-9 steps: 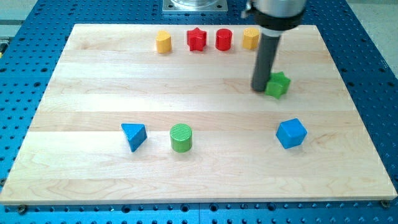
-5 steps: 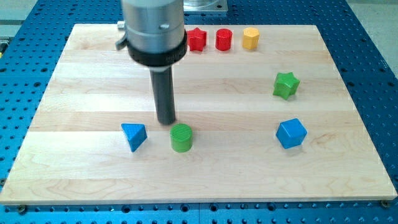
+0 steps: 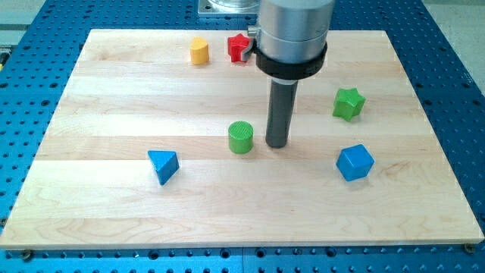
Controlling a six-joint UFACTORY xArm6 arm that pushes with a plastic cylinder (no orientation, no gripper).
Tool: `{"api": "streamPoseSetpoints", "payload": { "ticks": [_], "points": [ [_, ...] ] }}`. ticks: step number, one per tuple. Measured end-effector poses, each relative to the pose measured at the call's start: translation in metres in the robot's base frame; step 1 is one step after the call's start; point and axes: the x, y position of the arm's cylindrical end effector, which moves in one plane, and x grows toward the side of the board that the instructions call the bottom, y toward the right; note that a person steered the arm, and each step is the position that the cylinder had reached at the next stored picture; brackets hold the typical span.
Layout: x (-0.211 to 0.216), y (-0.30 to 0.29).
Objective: Push the green circle into the green star
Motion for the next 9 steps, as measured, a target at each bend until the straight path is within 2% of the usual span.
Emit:
{"api": "streamPoseSetpoints", "payload": {
  "ticks": [1,2,3,4,6,7,8,9],
  "points": [
    [0.07,-0.034],
    [0.051,-0.071],
    [0.012,-0.1],
    [0.003,-0.062],
    [-0.023,0.055],
    [-0.026,0.058],
    [-0.003,0.045],
    [0.012,0.068]
  ]
}}
